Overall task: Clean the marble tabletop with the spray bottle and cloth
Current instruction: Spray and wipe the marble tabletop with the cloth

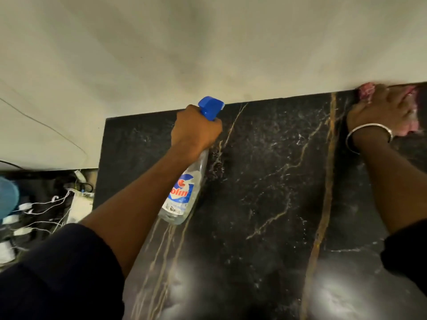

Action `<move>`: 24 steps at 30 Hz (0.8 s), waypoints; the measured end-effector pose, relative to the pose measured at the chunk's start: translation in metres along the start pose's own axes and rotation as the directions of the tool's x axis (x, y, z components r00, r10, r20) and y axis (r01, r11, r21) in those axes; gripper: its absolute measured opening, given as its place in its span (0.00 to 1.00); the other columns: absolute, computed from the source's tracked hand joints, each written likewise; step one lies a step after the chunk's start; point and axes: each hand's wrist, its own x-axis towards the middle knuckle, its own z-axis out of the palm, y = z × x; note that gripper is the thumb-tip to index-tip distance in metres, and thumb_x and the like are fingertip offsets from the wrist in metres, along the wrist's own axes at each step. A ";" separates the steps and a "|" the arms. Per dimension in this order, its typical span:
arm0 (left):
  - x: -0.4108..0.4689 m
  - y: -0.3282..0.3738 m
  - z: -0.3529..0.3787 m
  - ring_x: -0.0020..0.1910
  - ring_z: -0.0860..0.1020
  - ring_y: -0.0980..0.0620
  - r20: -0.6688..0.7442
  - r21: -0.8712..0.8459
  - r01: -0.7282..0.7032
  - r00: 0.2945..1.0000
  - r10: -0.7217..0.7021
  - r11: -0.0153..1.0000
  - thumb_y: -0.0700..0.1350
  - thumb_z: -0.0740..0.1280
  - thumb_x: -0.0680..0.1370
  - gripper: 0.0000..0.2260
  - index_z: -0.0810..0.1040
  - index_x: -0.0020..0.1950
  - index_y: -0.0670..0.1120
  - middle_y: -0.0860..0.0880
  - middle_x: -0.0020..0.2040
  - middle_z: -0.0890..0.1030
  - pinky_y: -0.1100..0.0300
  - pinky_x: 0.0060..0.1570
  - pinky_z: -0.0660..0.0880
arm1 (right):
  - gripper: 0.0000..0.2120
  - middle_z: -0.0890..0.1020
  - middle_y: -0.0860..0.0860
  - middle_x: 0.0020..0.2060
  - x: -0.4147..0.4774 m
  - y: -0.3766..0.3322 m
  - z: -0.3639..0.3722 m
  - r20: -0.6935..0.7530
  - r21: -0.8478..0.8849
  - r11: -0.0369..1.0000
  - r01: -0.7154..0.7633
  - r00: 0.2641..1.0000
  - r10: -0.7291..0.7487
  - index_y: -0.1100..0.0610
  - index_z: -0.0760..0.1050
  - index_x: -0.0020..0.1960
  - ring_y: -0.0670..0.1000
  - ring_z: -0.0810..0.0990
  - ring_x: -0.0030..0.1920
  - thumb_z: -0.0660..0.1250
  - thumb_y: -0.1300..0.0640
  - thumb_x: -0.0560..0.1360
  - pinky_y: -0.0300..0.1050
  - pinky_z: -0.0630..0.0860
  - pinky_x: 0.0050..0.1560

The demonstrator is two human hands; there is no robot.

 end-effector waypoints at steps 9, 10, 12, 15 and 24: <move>0.008 -0.102 -0.085 0.36 0.74 0.54 -0.078 -0.033 -0.014 0.997 0.011 0.999 0.45 0.68 0.75 0.07 0.72 0.50 0.45 0.49 0.35 0.74 0.59 0.43 0.74 | 0.29 0.56 0.62 0.78 -0.121 -0.149 0.034 0.084 -0.031 0.988 0.149 0.986 -0.146 0.56 0.58 0.78 0.65 0.52 0.78 0.56 0.50 0.79 0.66 0.48 0.76; 0.007 -0.112 -0.093 0.36 0.74 0.54 -0.087 -0.041 -0.009 0.996 0.006 0.999 0.45 0.68 0.75 0.07 0.72 0.50 0.46 0.48 0.37 0.75 0.59 0.43 0.74 | 0.29 0.57 0.61 0.78 -0.133 -0.165 0.041 0.099 -0.036 0.984 0.177 0.980 -0.172 0.56 0.58 0.78 0.65 0.52 0.78 0.55 0.49 0.79 0.66 0.48 0.76; 0.005 -0.129 -0.107 0.36 0.74 0.55 -0.103 -0.059 -0.001 0.995 -0.005 0.998 0.44 0.68 0.75 0.07 0.72 0.50 0.47 0.46 0.38 0.76 0.61 0.43 0.74 | 0.29 0.58 0.60 0.78 -0.160 -0.197 0.051 0.127 -0.057 0.969 0.239 0.965 -0.230 0.56 0.58 0.78 0.65 0.51 0.78 0.54 0.47 0.80 0.66 0.49 0.76; 0.001 -0.152 -0.128 0.35 0.73 0.55 -0.144 -0.066 0.017 0.989 -0.026 0.998 0.45 0.68 0.76 0.07 0.71 0.49 0.47 0.48 0.37 0.74 0.65 0.38 0.71 | 0.27 0.59 0.58 0.78 -0.198 -0.244 0.066 0.125 -0.024 0.953 0.303 0.946 -0.298 0.54 0.61 0.78 0.63 0.51 0.79 0.53 0.46 0.80 0.66 0.49 0.76; -0.016 -0.225 -0.192 0.33 0.73 0.55 -0.248 -0.143 0.105 0.959 -0.138 0.984 0.46 0.69 0.75 0.08 0.71 0.49 0.46 0.51 0.35 0.73 0.67 0.37 0.71 | 0.27 0.62 0.55 0.77 -0.327 -0.398 0.105 0.221 0.064 0.725 0.685 0.699 -0.680 0.51 0.63 0.76 0.64 0.54 0.77 0.57 0.48 0.78 0.64 0.47 0.76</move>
